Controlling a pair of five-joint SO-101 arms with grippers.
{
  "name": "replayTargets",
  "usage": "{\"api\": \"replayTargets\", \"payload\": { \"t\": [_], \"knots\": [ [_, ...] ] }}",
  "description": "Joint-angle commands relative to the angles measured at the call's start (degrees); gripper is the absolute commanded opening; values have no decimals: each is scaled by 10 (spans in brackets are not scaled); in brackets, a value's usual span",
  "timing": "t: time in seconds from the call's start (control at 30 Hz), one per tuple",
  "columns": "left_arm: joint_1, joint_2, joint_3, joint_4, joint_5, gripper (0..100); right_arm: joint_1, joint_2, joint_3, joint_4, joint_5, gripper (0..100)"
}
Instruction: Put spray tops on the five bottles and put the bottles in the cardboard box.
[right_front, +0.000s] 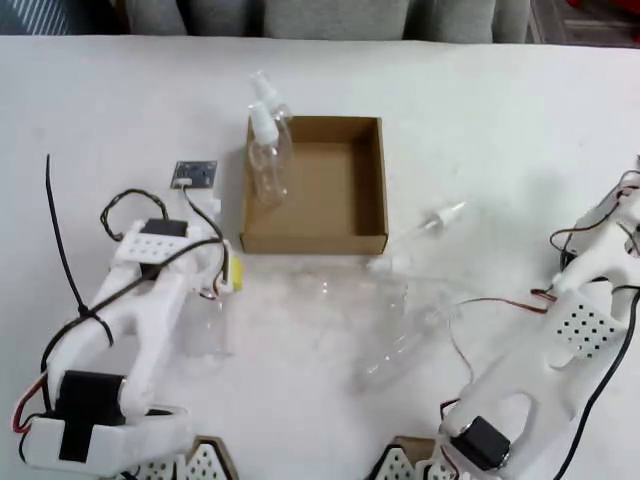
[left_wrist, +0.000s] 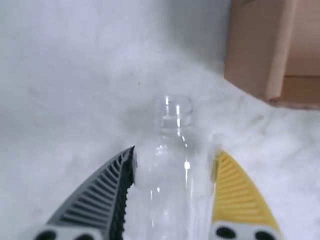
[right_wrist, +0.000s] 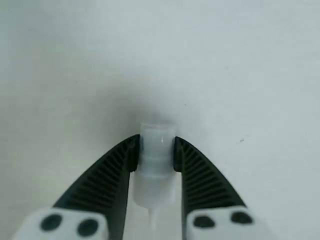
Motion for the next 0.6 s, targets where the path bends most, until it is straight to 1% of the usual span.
{"api": "replayTargets", "payload": {
  "t": [0.0, 0.13, 0.37, 0.43, 0.57],
  "knots": [
    [-4, -22, -3, -13, -6, 22, -19, -99, 81, 18, 40, 17],
    [-4, -22, -3, -13, -6, 22, -25, -165, 179, 11, 82, 17],
    [-4, -22, -3, -13, -6, 22, -17, -247, 318, -47, 142, 20],
    [-4, -22, -3, -13, -6, 22, -15, -264, 353, -63, 145, 50],
    [-4, -22, -3, -13, -6, 22, -15, -296, 415, -99, 145, 164]
  ]
}}
